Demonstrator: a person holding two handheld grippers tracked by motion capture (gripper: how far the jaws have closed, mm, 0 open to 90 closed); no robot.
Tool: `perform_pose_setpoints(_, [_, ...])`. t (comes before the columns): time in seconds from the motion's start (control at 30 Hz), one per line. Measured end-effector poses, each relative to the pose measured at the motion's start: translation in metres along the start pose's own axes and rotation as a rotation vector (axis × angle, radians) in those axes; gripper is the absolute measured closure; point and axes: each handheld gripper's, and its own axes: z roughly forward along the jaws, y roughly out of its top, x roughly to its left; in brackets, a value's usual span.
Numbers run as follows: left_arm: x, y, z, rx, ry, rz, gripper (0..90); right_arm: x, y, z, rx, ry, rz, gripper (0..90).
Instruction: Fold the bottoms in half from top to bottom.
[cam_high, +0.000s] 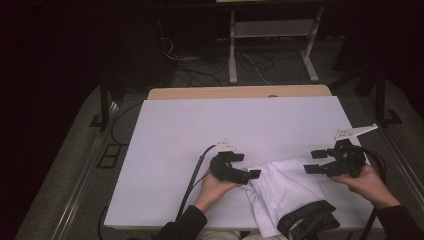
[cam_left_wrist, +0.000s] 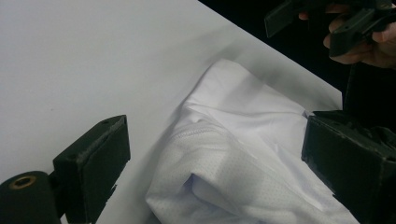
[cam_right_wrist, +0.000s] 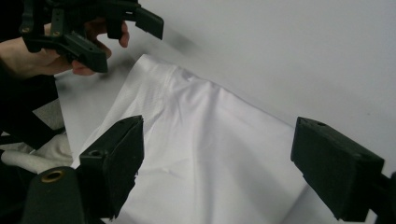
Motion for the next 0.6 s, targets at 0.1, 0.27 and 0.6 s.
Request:
perform_pose_setpoints(0.1, [0.001, -0.001, 0.003, 0.003, -0.001, -0.005, 7.3, -0.006, -0.001, 0.001, -0.004, -0.006, 0.01, 15.1])
perform_pose_setpoints(0.27, [0.001, -0.003, 0.006, 0.018, -0.002, -0.002, 9.6, -0.015, -0.003, 0.002, -0.006, -0.017, 0.019, 14.5])
perform_pose_setpoints(0.6, [0.002, -0.008, 0.015, 0.061, -0.013, -0.018, 14.0, -0.033, -0.009, 0.01, 0.011, -0.064, 0.04, 14.4])
